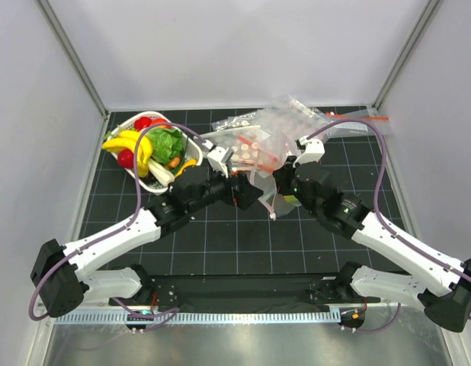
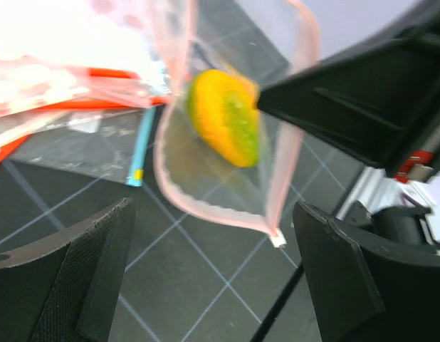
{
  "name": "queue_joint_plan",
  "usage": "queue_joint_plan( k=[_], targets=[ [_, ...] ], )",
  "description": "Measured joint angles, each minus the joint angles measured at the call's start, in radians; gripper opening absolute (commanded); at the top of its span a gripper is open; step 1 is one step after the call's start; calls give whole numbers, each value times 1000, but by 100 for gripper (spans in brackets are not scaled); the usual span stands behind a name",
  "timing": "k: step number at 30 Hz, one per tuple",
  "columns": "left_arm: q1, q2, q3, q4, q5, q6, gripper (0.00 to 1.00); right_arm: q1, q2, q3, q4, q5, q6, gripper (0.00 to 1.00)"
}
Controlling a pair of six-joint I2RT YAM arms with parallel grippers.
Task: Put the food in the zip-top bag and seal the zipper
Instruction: Adjust the zipper food storage bag at the center of the board.
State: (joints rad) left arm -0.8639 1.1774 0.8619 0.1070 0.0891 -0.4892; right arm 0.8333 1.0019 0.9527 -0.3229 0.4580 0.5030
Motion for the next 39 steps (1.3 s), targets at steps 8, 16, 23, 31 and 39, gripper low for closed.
queue_joint_plan(
  k=[8,16,23,31,39],
  targets=[
    [0,18,7,-60,-114,-5,88,-6,-3,0,1,3,6,4],
    [0,195,66,-65,-115,-3,22,-6,-3,0,0,-8,13,4],
    [0,234,298,-264,-116,25,0,-6,109,192,-177,132,-47,1],
    [0,302,785,-652,-134,8,0,-21,172,331,-322,287,-109,1],
    [-3,259,827,-833,-201,-3,0,-40,35,334,-377,359,-114,1]
  ],
)
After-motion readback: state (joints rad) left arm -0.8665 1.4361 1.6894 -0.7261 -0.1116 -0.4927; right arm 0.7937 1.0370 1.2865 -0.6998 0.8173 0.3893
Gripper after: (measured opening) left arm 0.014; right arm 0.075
